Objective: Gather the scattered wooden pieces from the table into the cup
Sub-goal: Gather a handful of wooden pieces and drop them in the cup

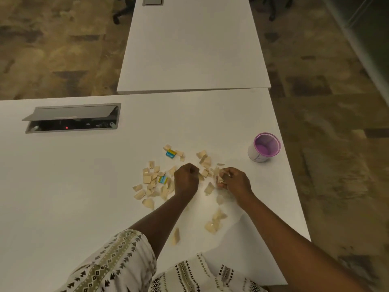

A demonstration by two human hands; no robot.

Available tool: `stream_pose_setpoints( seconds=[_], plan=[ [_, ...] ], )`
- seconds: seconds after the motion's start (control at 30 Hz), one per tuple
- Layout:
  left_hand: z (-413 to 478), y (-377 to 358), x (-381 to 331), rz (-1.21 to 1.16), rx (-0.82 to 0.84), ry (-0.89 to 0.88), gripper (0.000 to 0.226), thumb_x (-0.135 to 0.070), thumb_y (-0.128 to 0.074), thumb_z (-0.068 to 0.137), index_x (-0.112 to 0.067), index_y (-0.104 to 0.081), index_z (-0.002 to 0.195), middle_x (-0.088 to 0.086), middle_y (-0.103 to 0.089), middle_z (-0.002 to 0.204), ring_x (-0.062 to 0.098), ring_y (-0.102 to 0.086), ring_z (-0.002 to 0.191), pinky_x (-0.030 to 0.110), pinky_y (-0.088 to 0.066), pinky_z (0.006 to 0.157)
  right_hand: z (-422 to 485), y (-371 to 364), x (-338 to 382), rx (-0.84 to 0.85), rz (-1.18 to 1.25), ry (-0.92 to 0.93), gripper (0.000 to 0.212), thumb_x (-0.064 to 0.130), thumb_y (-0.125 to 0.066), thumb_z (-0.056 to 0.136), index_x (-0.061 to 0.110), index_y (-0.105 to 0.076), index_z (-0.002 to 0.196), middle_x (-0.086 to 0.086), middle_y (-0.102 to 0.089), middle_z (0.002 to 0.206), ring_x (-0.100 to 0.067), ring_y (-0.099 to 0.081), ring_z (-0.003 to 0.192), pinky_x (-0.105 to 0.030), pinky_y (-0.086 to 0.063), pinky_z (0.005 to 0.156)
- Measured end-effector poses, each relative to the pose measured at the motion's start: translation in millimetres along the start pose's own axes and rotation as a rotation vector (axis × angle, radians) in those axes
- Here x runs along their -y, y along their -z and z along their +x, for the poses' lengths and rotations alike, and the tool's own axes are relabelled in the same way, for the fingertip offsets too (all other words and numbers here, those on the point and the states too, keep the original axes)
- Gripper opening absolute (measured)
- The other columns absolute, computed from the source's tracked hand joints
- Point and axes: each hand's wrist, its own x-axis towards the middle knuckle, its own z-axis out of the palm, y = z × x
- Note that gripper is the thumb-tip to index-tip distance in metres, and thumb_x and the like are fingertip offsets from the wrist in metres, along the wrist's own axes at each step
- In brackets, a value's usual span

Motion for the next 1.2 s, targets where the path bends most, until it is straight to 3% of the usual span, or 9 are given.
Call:
stream_pose_setpoints(
  seconds=[0.07,0.2,0.37,0.53,0.63,0.8,0.9,1.1,1.2],
  plan=[
    [6,-13,-25,-0.048,0.016,-0.008,0.018,-0.003,-0.058,0.088,-0.008,-0.074,0.091,0.007,-0.076,0.095,0.021,-0.068,0.089,0.028,-0.054,0.081,11,23,10,-0.044,0.003,0.019,0.008,0.017,-0.064,0.092,0.018,-0.072,0.089,-0.006,-0.076,0.090,-0.020,-0.075,0.072,-0.030,-0.057,0.062],
    [15,-40,-79,-0.139,0.057,-0.037,0.018,-0.004,-0.058,0.087,-0.009,-0.075,0.091,0.003,-0.076,0.094,0.017,-0.068,0.091,0.026,-0.053,0.083,32,70,30,-0.139,0.071,0.046,0.011,0.015,-0.061,0.096,0.011,-0.069,0.100,-0.008,-0.072,0.100,-0.022,-0.074,0.084,-0.037,-0.060,0.083],
    [23,-71,-138,-0.177,0.102,-0.110,0.020,-0.001,-0.058,0.087,-0.006,-0.076,0.093,0.006,-0.077,0.097,0.019,-0.068,0.090,0.028,-0.055,0.085,56,116,50,-0.324,-0.150,0.050,0.023,0.028,-0.057,0.097,0.015,-0.069,0.112,-0.004,-0.070,0.103,-0.022,-0.070,0.092,-0.035,-0.059,0.085],
    [27,-98,-174,-0.151,0.174,-0.155,0.019,-0.001,-0.058,0.085,-0.004,-0.076,0.092,0.010,-0.076,0.094,0.024,-0.068,0.088,0.027,-0.053,0.076,81,138,61,-0.311,-0.082,-0.066,0.020,0.023,-0.056,0.091,0.012,-0.068,0.102,-0.009,-0.072,0.101,-0.027,-0.070,0.089,-0.043,-0.061,0.083],
    [30,-112,-186,-0.140,0.211,-0.137,0.021,-0.002,-0.057,0.086,-0.004,-0.076,0.094,0.012,-0.075,0.097,0.026,-0.069,0.092,0.035,-0.058,0.084,80,143,73,-0.212,0.090,-0.145,0.006,0.011,-0.054,0.094,0.011,-0.060,0.096,-0.007,-0.065,0.090,-0.020,-0.067,0.082,-0.034,-0.060,0.082],
    [30,-121,-195,-0.110,0.294,-0.170,0.025,-0.004,-0.056,0.088,-0.008,-0.075,0.104,0.011,-0.075,0.107,0.027,-0.069,0.101,0.039,-0.056,0.094,92,148,73,-0.248,0.135,-0.233,0.016,0.014,-0.054,0.089,0.006,-0.067,0.084,-0.017,-0.073,0.098,-0.032,-0.072,0.090,-0.044,-0.057,0.091],
    [28,-118,-196,-0.117,0.312,-0.207,0.030,-0.003,-0.054,0.089,-0.009,-0.074,0.110,0.010,-0.074,0.113,0.026,-0.067,0.106,0.040,-0.055,0.097,82,148,80,-0.259,0.111,-0.188,0.015,0.012,-0.053,0.086,0.011,-0.063,0.076,-0.016,-0.072,0.094,-0.032,-0.071,0.086,-0.042,-0.056,0.088],
    [21,-106,-179,-0.111,0.319,-0.258,0.029,-0.006,-0.056,0.089,-0.013,-0.073,0.112,0.006,-0.073,0.115,0.022,-0.067,0.107,0.039,-0.056,0.096,48,140,67,-0.376,0.017,0.035,0.010,0.031,-0.059,0.083,0.024,-0.066,0.085,-0.006,-0.073,0.090,-0.027,-0.071,0.082,-0.041,-0.062,0.079],
    [14,-94,-167,-0.099,0.284,-0.255,0.023,-0.010,-0.059,0.092,-0.015,-0.071,0.112,0.005,-0.072,0.116,0.021,-0.067,0.105,0.030,-0.053,0.093,26,128,51,-0.402,-0.104,0.117,0.011,0.033,-0.059,0.088,0.026,-0.065,0.083,-0.004,-0.073,0.088,-0.026,-0.071,0.083,-0.040,-0.061,0.078]
  ],
)
